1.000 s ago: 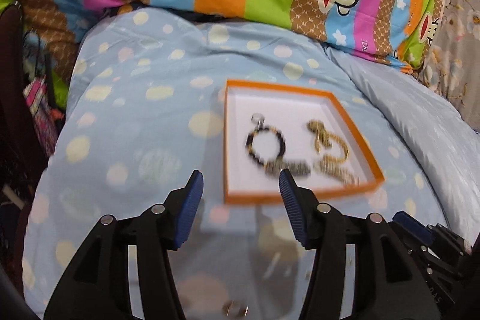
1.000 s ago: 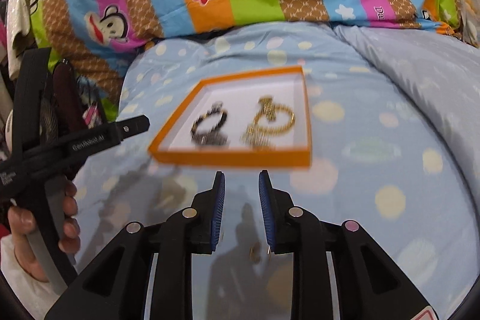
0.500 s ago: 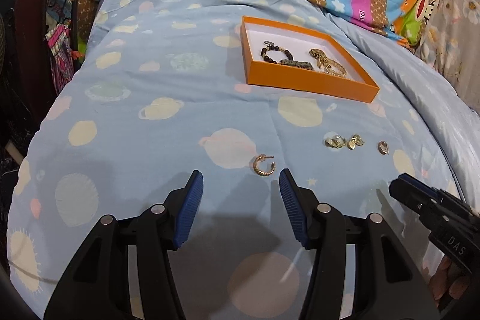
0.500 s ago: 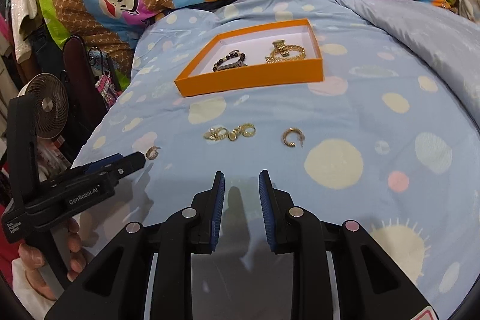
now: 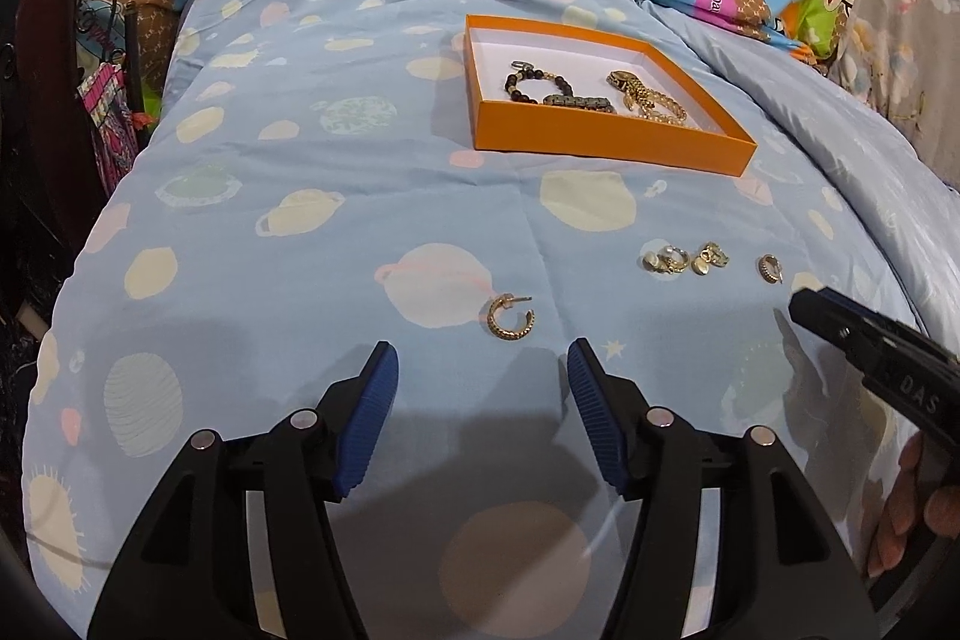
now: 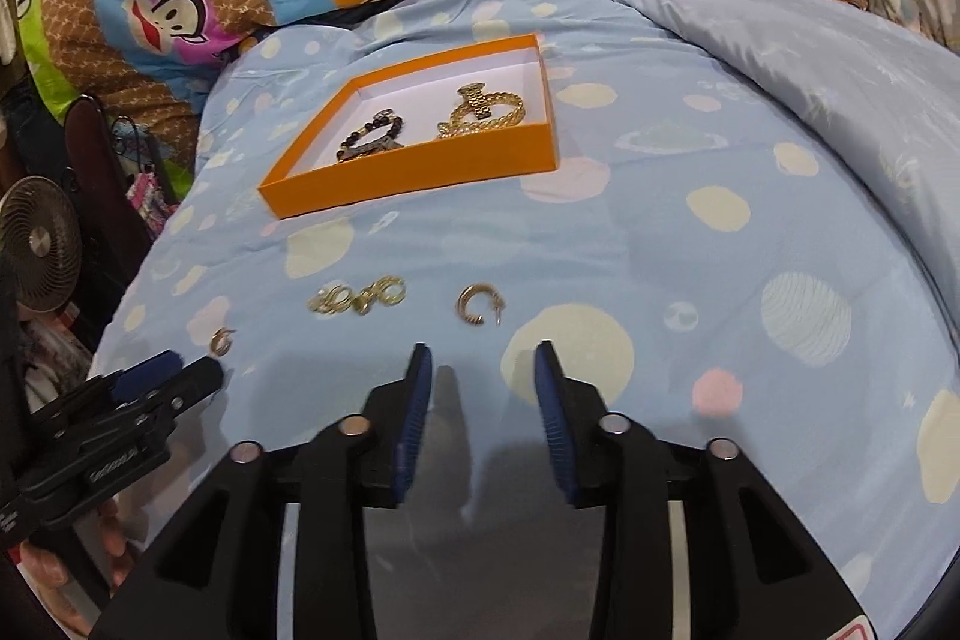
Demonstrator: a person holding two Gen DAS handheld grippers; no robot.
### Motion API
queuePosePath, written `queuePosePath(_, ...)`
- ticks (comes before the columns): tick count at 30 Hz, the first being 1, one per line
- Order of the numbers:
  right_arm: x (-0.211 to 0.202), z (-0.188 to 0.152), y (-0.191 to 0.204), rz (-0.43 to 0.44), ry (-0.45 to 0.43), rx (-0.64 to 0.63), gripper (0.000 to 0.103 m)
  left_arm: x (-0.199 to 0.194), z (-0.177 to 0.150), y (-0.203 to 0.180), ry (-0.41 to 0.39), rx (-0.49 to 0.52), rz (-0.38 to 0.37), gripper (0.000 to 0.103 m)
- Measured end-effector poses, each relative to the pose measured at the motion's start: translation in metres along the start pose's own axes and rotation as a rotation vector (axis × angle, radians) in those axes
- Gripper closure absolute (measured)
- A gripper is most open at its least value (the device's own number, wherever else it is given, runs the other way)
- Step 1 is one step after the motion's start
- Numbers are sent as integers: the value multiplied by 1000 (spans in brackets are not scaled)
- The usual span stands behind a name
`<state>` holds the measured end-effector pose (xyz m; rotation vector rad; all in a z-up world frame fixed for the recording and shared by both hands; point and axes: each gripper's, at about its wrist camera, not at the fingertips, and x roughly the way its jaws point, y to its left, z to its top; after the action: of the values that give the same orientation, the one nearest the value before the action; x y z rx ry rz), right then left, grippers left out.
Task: Organize jewelry
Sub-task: 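Grasp a gold hoop earring with the right tool, then grasp the other gold hoop earring with the left tool while the right tool holds its hoop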
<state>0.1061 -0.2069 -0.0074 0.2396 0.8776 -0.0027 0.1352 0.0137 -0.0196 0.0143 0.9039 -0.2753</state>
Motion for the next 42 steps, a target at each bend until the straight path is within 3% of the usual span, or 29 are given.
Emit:
queuePosePath(11, 24, 15, 14, -85, 39, -91, 66, 0, 0, 0, 0, 0, -1, 45)
queuePosePath(16, 24, 14, 15, -108, 39, -96, 85, 0, 0, -1, 2, 2, 4, 44)
queuePosePath(34, -2, -10, -1, -43, 23, -18, 85, 4, 2, -5, 11, 16, 36, 44)
queuePosePath(42, -1, -12, -2, -45, 28, -22, 85, 13, 11, -12, 18, 23, 90, 45)
